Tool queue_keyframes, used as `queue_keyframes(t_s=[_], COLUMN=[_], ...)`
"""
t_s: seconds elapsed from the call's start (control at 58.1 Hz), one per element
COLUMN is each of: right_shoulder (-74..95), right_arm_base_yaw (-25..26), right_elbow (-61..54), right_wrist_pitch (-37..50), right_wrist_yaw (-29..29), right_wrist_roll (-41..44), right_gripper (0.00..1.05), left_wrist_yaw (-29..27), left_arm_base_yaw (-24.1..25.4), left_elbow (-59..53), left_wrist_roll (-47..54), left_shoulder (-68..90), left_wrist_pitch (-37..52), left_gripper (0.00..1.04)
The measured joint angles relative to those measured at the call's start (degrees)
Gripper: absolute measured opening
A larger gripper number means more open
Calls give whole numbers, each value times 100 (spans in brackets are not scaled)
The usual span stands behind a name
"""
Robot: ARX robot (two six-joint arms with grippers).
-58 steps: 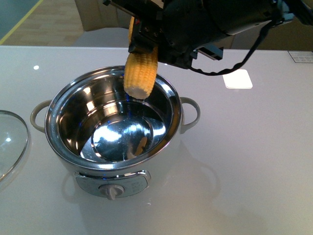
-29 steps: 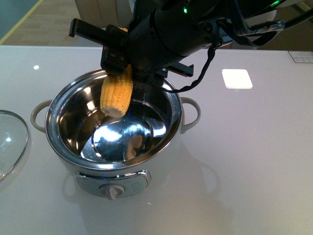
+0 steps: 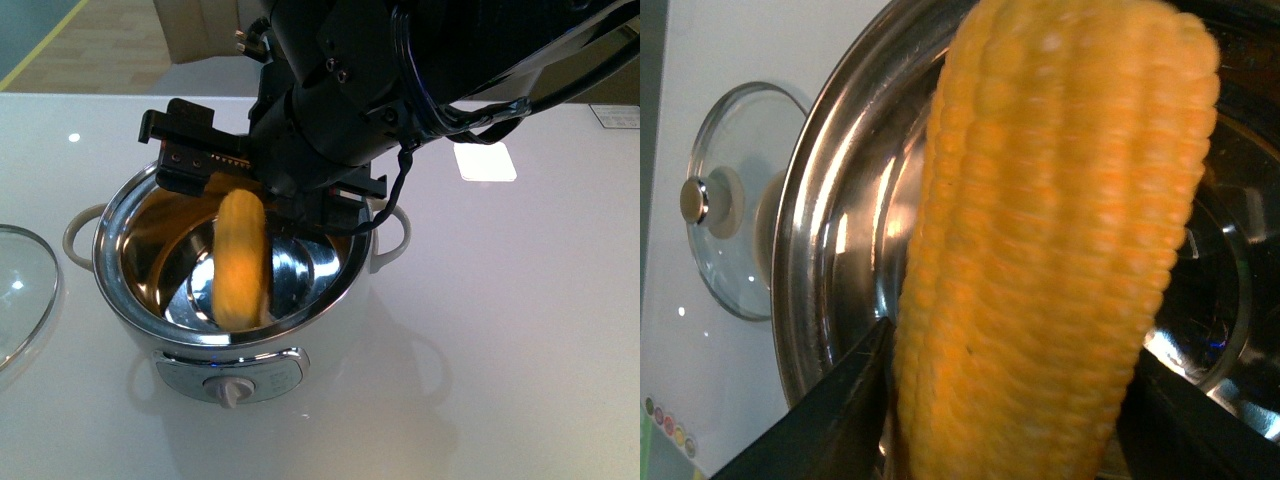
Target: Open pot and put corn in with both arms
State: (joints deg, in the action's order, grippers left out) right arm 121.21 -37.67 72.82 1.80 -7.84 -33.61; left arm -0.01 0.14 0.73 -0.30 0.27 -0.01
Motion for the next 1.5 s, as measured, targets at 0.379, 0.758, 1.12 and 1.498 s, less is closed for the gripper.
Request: queue_keyframes(t_s=[0.379,0.758,1.12,1.498], right_shoulder=[-1963,-5619,-6566,-7766], right_arm_base_yaw=[791,2474,2771,3246], right_elbow=[-1545,-3650,-5532,-6509], right_wrist_pitch=[459,-142,3451,3362], right_wrist_yaw=[660,903,1727,1268], right_wrist_roll=[935,1700,3056,3333], right_gripper=[96,96,60,2], left_wrist_yaw=[0,0,-2,0], left_arm_base_yaw=[0,0,0,0], left_elbow=[0,0,0,0], left_wrist_roll=[0,0,0,0], left_shoulder=[0,0,0,0], left_wrist_pitch=[0,0,0,0], left_gripper=[98,98,98,98])
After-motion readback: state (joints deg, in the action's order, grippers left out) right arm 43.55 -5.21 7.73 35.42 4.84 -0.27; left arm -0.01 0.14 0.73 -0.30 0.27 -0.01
